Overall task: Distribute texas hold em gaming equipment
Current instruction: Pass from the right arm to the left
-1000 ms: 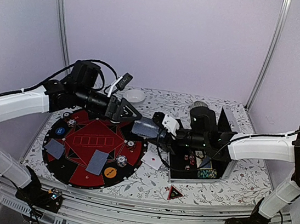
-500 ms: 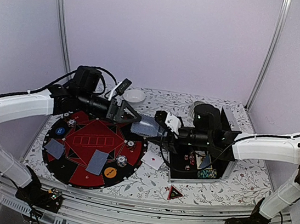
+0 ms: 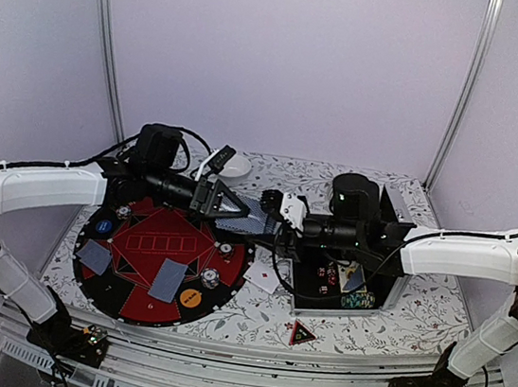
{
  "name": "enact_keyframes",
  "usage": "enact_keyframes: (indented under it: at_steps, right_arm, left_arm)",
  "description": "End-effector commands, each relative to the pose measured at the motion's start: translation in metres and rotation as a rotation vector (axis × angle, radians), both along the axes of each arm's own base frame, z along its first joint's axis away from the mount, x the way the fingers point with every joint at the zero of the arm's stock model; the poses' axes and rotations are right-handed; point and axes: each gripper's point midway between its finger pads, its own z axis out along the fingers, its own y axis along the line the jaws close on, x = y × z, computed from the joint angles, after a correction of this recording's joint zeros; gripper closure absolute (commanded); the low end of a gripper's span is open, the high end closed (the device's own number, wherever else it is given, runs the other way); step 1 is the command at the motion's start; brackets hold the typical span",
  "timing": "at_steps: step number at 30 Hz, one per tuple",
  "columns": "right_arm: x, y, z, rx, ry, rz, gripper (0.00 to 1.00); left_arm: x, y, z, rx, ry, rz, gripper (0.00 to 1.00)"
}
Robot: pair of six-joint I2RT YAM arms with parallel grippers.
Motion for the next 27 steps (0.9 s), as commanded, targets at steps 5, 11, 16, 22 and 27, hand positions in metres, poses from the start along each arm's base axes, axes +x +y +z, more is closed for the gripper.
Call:
enact_keyframes:
  at_steps: [5,11,16,22,27]
  right_arm:
    - [-0.005,0.016,0.03,0.065,-0.073,0.053,0.52]
    - [-0.001,0.019,0.033,0.065,-0.09,0.033,0.53]
    - [0.0,0.02,0.034,0.066,-0.093,0.034,0.49]
    - [-0.001,0.002,0.067,0.14,-0.037,-0.035,0.01]
    - [-0.035,-0.029,0.101,0.285,0.21,0.068,0.01]
  left_arm:
    - [-0.016,-0.012,-0.002,-0.038,0.01,-0.075,0.48]
    - [-0.029,-0.013,0.003,-0.059,0.016,-0.121,0.78]
    - [-0.032,-0.01,0.013,-0.076,-0.012,-0.115,1.0]
    - [-0.03,-0.001,0.03,-0.086,-0.124,-0.057,1.0]
    - [-0.033,0.006,0.042,-0.094,-0.211,-0.033,1.0]
